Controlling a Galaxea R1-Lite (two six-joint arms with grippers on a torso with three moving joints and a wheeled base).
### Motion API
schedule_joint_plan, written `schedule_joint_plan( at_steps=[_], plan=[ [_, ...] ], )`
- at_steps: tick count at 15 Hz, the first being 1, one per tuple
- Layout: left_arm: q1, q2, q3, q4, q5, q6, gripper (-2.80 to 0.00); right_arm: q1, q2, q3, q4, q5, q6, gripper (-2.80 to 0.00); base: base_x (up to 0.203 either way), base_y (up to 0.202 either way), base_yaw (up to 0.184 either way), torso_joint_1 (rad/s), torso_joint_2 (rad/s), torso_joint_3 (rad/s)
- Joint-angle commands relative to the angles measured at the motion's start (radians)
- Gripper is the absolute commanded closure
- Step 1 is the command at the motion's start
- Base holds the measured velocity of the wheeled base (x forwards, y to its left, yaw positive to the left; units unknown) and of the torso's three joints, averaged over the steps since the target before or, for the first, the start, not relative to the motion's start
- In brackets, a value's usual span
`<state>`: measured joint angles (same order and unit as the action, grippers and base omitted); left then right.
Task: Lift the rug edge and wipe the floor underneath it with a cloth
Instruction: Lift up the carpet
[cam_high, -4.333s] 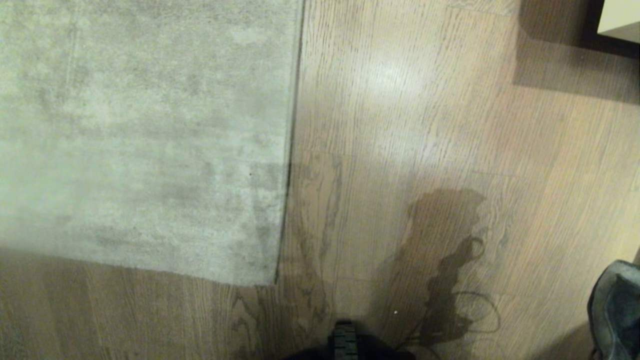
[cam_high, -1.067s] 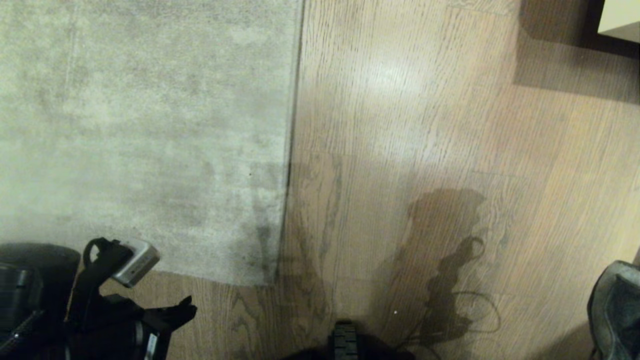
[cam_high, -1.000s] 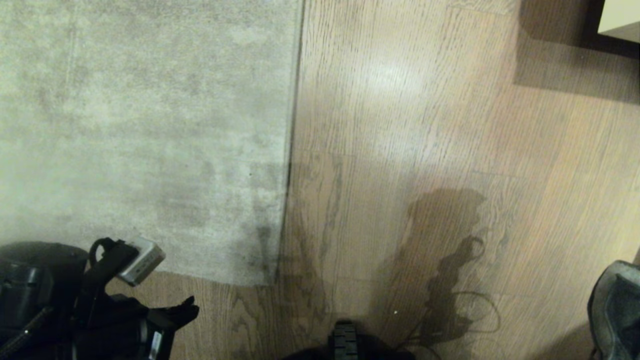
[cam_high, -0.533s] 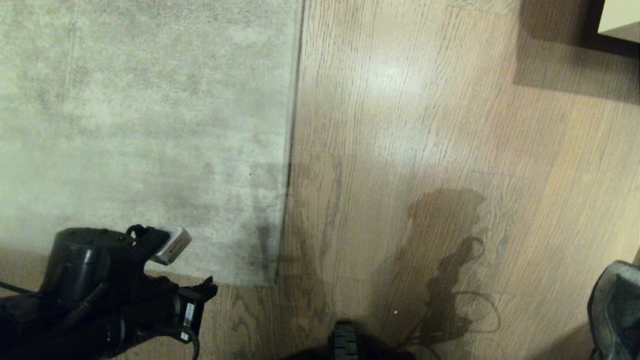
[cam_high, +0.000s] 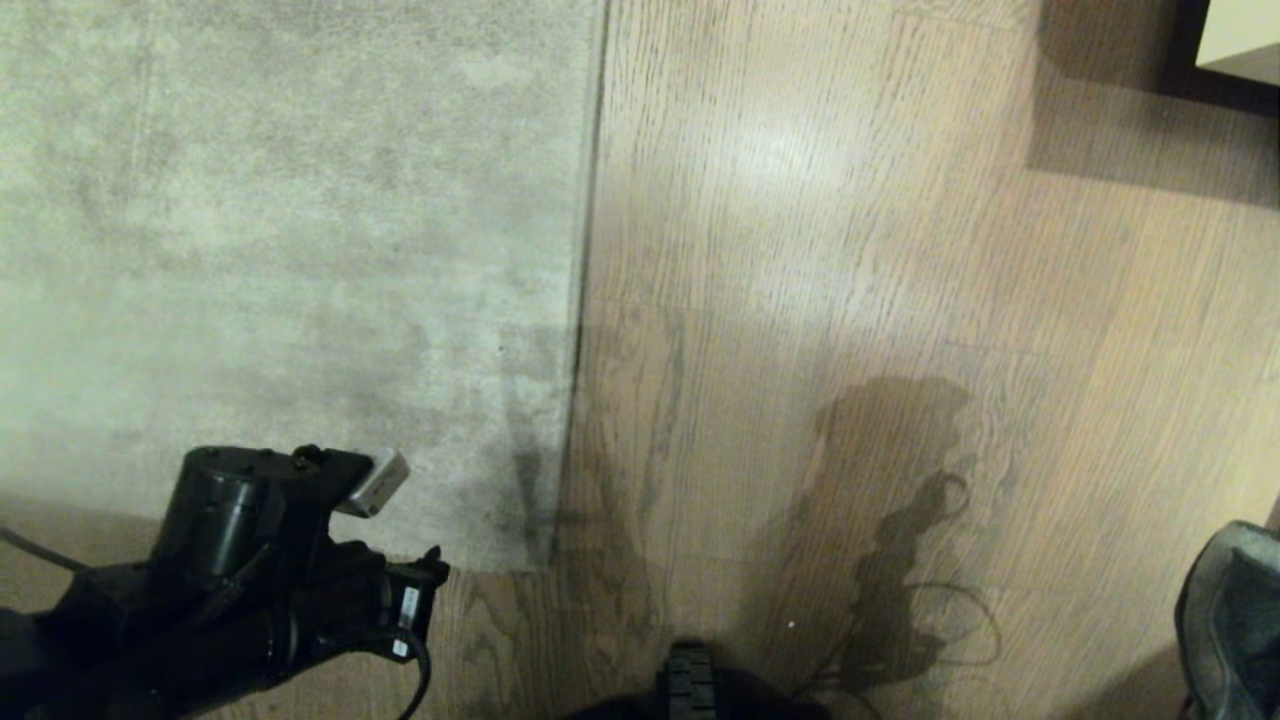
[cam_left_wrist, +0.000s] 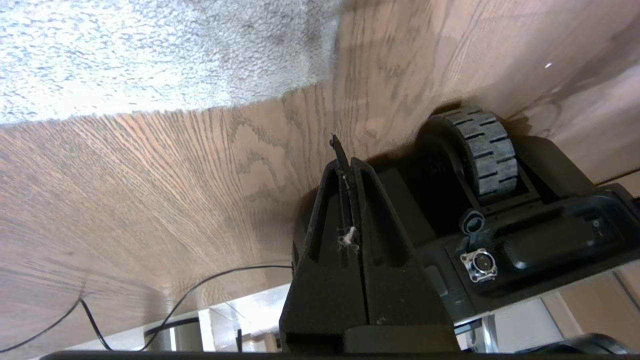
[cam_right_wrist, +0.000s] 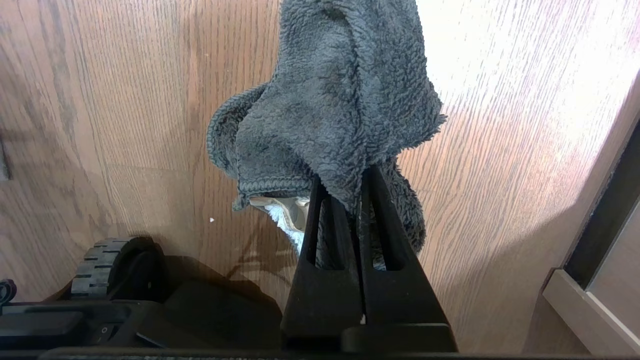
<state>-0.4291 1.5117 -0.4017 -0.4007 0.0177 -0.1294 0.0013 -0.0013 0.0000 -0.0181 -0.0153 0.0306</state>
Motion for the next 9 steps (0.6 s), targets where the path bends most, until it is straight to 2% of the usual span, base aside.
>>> schedule_joint_plan(
  at_steps=[1,4,5,9],
  plan=[
    [0.0,0.019,-0.005,-0.003,0.001,-0.001,0.0,0.0,0.001,0.0,0.0,0.0,0.001,0.0,0.0,0.0,0.0,0.0,0.0,0.0],
    [-0.002,0.04,-0.007,-0.022,0.002,-0.016,0.0,0.0,0.001,0.0,0.0,0.0,0.0,0.0,0.0,0.0,0.0,0.0,0.0,0.0],
    [-0.001,0.055,-0.006,-0.046,0.003,-0.021,-2.8,0.0,0.001,0.0,0.0,0.0,0.0,0.0,0.0,0.0,0.0,0.0,0.0,0.0],
    [-0.003,0.107,-0.005,-0.118,0.005,-0.021,-2.8,0.0,0.001,0.0,0.0,0.0,0.0,0.0,0.0,0.0,0.0,0.0,0.0,0.0]
  ],
)
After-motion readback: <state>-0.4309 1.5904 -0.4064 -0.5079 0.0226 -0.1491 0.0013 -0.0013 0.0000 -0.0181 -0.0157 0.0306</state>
